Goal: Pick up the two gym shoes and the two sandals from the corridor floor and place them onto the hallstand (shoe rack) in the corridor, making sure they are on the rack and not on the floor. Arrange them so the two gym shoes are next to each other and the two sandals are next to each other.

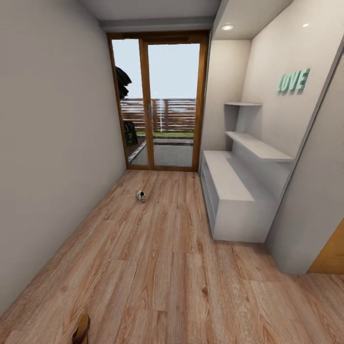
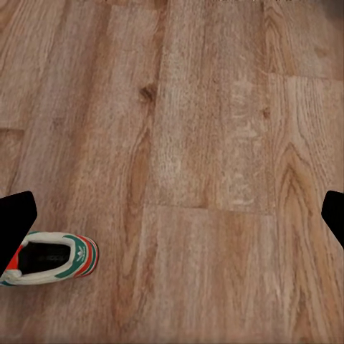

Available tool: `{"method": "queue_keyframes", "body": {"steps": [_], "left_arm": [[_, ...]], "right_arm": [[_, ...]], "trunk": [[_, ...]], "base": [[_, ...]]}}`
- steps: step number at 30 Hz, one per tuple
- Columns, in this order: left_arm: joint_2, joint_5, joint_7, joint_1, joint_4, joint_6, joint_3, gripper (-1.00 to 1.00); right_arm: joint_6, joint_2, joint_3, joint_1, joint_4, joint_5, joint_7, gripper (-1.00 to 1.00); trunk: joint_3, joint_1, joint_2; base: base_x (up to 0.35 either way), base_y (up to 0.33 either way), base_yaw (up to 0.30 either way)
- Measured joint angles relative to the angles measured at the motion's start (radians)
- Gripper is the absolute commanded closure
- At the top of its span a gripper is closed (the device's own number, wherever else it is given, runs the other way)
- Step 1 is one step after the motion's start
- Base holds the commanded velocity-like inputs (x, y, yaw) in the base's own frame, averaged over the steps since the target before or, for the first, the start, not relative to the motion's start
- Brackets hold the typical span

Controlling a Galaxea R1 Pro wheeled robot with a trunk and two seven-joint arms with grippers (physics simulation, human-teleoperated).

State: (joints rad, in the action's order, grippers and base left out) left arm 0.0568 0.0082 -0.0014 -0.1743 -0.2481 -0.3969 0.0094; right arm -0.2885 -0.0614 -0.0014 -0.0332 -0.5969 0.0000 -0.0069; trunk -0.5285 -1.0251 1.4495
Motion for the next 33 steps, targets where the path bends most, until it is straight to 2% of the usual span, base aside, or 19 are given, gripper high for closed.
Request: {"method": "queue_keyframes", "body": {"steps": [9, 15, 22, 25, 29, 33], "left_arm": [[0.0, 0.0, 0.0, -0.001, -0.002, 0.001, 0.0, -1.0], [0.014, 0.001, -0.009, -0.021, -0.008, 0.015, -0.001, -1.0], [0.033, -0.001, -0.018, -0.087, -0.013, 0.022, -0.004, -1.0], [0.044, 0.0, -0.04, -0.134, -0.01, 0.027, -0.005, -1.0], [0.058, 0.001, -0.11, -0.197, -0.007, 0.044, -0.004, -1.0], [0.072, 0.001, -0.197, -0.254, -0.006, 0.092, -0.004, -1.0]], "right_arm": [[0.0, 0.0, 0.001, 0.0, -0.003, 0.0, 0.001, -1.0], [0.0, -0.005, 0.003, 0.0, -0.012, 0.008, 0.008, -1.0], [0.003, -0.016, 0.004, -0.005, -0.072, 0.045, 0.011, -1.0], [0.004, -0.029, 0.004, -0.014, -0.107, 0.098, 0.013, -1.0], [0.007, -0.047, 0.004, -0.04, -0.146, 0.209, 0.029, -1.0], [0.009, -0.059, 0.003, -0.086, -0.164, 0.314, 0.086, -1.0]], "trunk": [[0.0, 0.0, 0.0], [0.0, 0.0, 0.0], [0.0, 0.0, 0.0], [0.0, 0.0, 0.0], [0.0, 0.0, 0.0], [0.0, 0.0, 0.0]], "base": [[-0.002, 0.0, 0.0], [0.0, 0.0, 0.0], [0.0, 0.0, 0.0], [0.0, 0.0, 0.0], [0.0, 0.0, 0.0], [0.0, 0.0, 0.0]]}}
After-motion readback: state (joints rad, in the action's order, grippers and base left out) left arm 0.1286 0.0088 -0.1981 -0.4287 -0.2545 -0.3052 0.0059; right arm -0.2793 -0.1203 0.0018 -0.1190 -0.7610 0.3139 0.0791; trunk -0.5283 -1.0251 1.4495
